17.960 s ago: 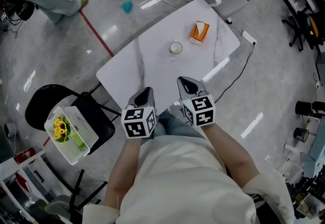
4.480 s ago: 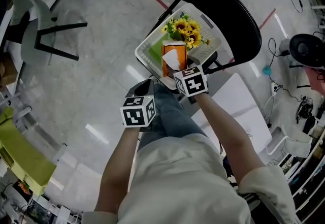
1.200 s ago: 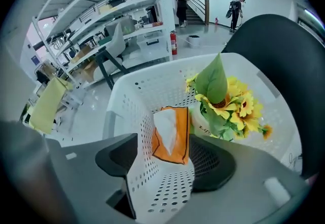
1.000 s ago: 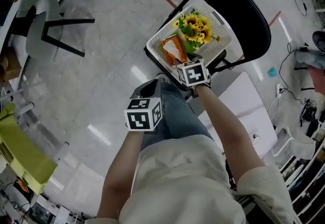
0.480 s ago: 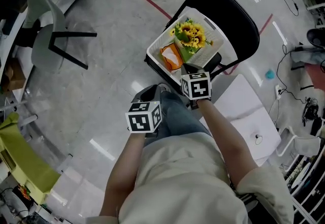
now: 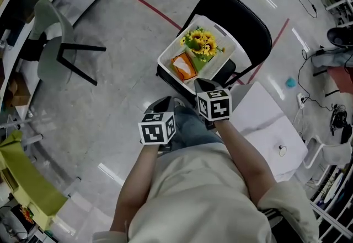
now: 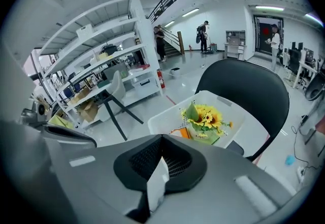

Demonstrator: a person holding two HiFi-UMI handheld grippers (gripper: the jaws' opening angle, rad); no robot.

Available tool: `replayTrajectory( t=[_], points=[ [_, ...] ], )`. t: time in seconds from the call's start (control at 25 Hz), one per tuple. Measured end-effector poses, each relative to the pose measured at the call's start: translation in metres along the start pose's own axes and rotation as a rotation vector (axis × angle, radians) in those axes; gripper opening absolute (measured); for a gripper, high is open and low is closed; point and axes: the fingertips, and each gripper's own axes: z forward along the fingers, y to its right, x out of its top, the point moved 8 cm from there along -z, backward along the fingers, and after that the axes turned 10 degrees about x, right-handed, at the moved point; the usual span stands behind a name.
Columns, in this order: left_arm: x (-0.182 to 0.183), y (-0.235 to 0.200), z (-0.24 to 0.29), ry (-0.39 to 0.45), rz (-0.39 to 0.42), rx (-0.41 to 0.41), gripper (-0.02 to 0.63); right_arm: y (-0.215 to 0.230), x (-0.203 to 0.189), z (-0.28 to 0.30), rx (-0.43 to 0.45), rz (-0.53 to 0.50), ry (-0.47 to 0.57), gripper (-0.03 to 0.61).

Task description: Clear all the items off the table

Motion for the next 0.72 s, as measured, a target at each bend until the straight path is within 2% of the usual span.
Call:
replayTrajectory(
  t=[0.32,0.72],
  points=[
    [-0.010,0.008,-0.015,0.027,0.007,-0.015,0.009,-0.018,-0.006,-0.025,0.028,0.006,0.061,-0.002],
    [-0.043,0.022,-0.045,0.056,0.041,-0.014,0.009,-0.039,-0.041,-0.058,0.040,0.018,0.098,-0.002]
  ],
)
